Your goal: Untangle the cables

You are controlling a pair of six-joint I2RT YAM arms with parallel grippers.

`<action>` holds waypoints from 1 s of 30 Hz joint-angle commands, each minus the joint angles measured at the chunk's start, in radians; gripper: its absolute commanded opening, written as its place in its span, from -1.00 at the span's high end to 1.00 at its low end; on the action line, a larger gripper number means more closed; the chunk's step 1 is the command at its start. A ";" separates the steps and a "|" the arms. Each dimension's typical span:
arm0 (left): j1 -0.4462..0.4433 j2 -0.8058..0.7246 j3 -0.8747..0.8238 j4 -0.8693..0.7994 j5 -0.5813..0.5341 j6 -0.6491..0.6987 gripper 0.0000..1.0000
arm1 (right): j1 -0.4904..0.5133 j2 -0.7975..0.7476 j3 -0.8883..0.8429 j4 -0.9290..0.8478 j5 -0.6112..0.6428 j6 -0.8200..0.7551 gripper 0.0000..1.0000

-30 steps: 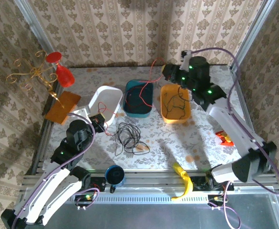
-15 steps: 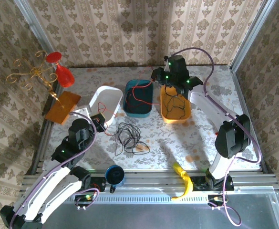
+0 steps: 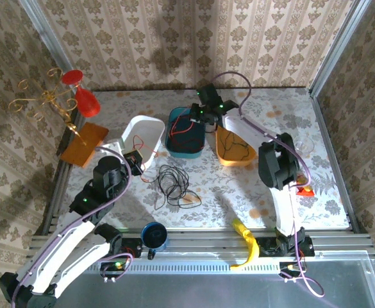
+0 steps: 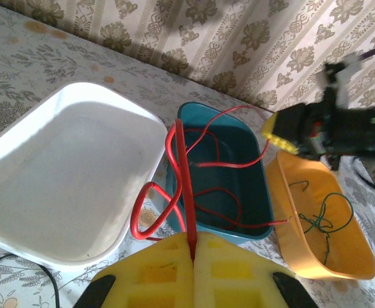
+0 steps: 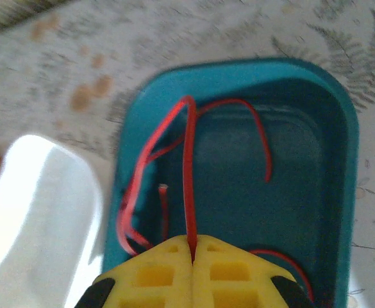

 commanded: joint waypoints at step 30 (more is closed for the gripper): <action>0.030 0.594 0.589 0.193 0.172 0.212 1.00 | 0.031 -0.814 -0.644 0.099 0.384 -0.199 0.02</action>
